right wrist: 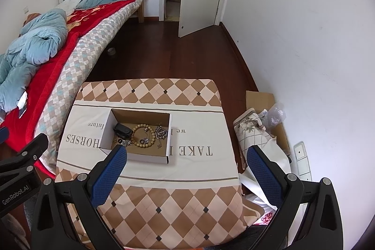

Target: Organize jewelry

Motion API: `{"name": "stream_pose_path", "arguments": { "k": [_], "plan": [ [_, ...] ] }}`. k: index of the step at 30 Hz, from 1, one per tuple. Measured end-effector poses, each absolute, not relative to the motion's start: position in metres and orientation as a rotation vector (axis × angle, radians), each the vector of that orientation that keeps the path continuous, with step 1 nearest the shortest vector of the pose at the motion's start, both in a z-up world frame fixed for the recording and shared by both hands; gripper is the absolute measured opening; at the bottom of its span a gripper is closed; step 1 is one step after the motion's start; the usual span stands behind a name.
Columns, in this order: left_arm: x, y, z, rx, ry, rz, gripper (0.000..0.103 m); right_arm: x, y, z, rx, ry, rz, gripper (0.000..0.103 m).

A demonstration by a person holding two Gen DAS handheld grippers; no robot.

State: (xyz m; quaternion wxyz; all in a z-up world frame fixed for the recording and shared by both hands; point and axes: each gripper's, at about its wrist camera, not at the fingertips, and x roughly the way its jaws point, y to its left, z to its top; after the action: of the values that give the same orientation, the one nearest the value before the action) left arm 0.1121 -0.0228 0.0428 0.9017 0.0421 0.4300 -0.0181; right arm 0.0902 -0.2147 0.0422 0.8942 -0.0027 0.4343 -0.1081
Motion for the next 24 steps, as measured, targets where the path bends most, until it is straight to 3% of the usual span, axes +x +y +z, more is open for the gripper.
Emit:
{"name": "stream_pose_path", "arguments": {
  "k": [24],
  "plan": [
    [0.1102,-0.0260,0.0520,0.083,0.879,-0.033,0.103,0.0889,-0.2108,0.0513,-0.010,0.891,-0.213,0.103]
  ]
}}
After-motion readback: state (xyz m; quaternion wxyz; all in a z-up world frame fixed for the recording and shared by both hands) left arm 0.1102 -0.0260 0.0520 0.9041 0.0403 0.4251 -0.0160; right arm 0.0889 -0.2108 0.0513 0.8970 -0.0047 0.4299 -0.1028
